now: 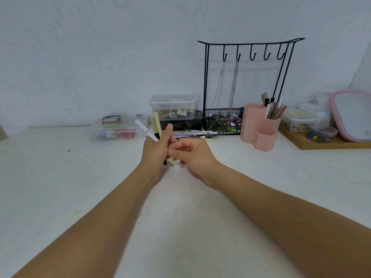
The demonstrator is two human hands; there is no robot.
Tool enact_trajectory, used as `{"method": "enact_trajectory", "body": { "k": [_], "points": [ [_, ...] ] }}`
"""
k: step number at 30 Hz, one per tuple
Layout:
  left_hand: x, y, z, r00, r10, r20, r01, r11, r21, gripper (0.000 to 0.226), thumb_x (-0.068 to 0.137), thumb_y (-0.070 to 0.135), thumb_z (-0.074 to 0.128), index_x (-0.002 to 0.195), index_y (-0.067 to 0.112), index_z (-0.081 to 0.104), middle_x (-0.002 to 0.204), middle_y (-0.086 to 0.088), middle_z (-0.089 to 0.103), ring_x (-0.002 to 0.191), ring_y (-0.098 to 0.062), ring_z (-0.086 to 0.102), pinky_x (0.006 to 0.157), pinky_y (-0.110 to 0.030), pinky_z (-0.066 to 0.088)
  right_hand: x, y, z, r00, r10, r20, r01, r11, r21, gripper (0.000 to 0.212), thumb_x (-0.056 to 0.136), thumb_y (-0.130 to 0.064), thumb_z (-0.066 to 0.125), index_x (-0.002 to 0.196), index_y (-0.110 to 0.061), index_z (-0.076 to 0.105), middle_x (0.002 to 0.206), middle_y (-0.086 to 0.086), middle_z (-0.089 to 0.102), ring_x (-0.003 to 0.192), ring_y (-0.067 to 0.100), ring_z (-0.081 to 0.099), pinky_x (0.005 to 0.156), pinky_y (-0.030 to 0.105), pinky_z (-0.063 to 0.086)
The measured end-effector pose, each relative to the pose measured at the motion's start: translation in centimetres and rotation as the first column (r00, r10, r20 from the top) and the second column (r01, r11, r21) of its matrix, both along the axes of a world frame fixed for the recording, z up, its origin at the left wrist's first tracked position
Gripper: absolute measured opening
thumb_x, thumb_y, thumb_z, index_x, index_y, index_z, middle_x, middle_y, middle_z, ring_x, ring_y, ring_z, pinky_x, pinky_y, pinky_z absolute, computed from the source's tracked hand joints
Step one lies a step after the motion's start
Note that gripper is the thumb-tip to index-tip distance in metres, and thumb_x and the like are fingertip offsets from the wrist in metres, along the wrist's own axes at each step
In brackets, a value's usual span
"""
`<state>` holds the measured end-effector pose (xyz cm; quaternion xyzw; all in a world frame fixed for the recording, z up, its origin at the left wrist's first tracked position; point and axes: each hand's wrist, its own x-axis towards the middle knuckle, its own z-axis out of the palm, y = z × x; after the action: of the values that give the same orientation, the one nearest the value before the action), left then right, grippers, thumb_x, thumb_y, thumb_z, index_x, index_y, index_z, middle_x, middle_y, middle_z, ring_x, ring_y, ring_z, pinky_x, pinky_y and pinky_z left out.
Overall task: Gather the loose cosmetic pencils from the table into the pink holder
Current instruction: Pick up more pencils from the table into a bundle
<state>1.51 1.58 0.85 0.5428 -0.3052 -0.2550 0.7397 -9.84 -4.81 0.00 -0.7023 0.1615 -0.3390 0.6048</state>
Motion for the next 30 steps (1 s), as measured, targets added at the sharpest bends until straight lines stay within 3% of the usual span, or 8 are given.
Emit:
{"method": "enact_trajectory", "body": {
  "k": [5,10,13,15,17,20,23,30],
  "points": [
    [0.2,-0.2,-0.2,1.0,0.015,-0.01,-0.014,0.999,0.052,0.054,0.075,0.057,0.081,0.07,0.013,0.05,0.055,0.003,0.049,0.056,-0.019,0.052,0.064,-0.037,0.049,0.3,0.0,-0.3,0.998,-0.04,0.04,0.045,0.993,-0.112,0.008,0.083,0.009,0.073,0.089,0.004,0.075,0.067,-0.009,0.071,0.057,-0.006,0.063,0.059,0.007,0.046],
    [0.6,-0.4,-0.1,0.997,0.075,0.028,-0.076,0.995,0.068,0.056,0.078,0.065,0.07,0.056,0.016,0.057,0.055,-0.001,0.058,0.062,-0.026,0.059,0.069,-0.04,0.052,0.5,-0.6,-0.3,0.989,-0.15,0.017,0.149,0.954,-0.261,0.007,0.082,-0.004,0.079,0.085,-0.01,0.078,0.077,-0.007,0.074,0.069,0.002,0.067,0.073,0.017,0.053],
    [1.9,-0.2,0.1,0.977,0.187,0.099,-0.198,0.974,0.111,0.063,0.091,0.063,0.061,0.06,0.008,0.058,0.05,0.001,0.066,0.053,-0.015,0.068,0.058,-0.02,0.053,-0.5,-3.3,-0.3,0.899,-0.438,-0.033,0.351,0.762,-0.545,0.01,0.087,-0.017,0.075,0.096,-0.02,0.074,0.094,-0.01,0.07,0.087,0.006,0.063,0.084,0.022,0.051],
    [2.9,0.1,0.0,0.964,0.24,0.113,-0.255,0.956,0.148,0.058,0.091,0.062,0.063,0.065,0.012,0.051,0.04,0.005,0.052,0.036,-0.012,0.05,0.041,-0.02,0.041,-1.6,-5.4,-0.5,0.832,-0.538,-0.133,0.319,0.661,-0.679,0.017,0.091,-0.021,0.07,0.108,-0.022,0.071,0.107,-0.008,0.068,0.102,0.01,0.058,0.09,0.025,0.045],
    [3.7,0.3,-0.2,0.965,0.251,0.073,-0.26,0.953,0.155,0.052,0.088,0.06,0.067,0.071,0.017,0.045,0.041,0.007,0.038,0.037,-0.012,0.034,0.038,-0.021,0.032,-2.2,-6.8,-0.7,0.801,-0.555,-0.224,0.262,0.662,-0.702,0.022,0.093,-0.024,0.067,0.115,-0.022,0.07,0.114,-0.006,0.069,0.109,0.014,0.057,0.092,0.027,0.045],
    [4.2,0.4,-0.4,0.972,0.235,-0.021,-0.23,0.963,0.139,0.046,0.09,0.052,0.07,0.073,0.02,0.042,0.044,0.008,0.034,0.04,-0.012,0.03,0.041,-0.022,0.028,-2.1,-7.3,-0.9,0.797,-0.528,-0.294,0.203,0.692,-0.692,0.025,0.093,-0.024,0.068,0.118,-0.022,0.07,0.113,-0.005,0.07,0.106,0.016,0.06,0.092,0.03,0.048],
    [4.4,0.2,-0.9,0.97,0.242,0.032,-0.244,0.957,0.159,0.038,0.094,0.039,0.068,0.07,0.017,0.047,0.04,0.008,0.042,0.043,-0.015,0.042,0.053,-0.031,0.04,-1.9,-7.3,-1.0,0.79,-0.515,-0.332,0.151,0.689,-0.709,0.023,0.093,-0.022,0.068,0.116,-0.021,0.072,0.107,-0.003,0.07,0.099,0.017,0.059,0.088,0.031,0.049],
    [4.5,0.2,-1.5,0.967,0.212,0.145,-0.237,0.954,0.184,0.047,0.092,0.046,0.071,0.059,0.014,0.062,0.05,0.002,0.065,0.062,-0.02,0.066,0.079,-0.042,0.059,-2.4,-7.1,-0.5,0.818,-0.482,-0.315,0.163,0.719,-0.676,0.012,0.091,-0.015,0.07,0.099,-0.014,0.079,0.09,-0.006,0.069,0.076,0.005,0.053,0.076,0.023,0.042]
  ]
}}
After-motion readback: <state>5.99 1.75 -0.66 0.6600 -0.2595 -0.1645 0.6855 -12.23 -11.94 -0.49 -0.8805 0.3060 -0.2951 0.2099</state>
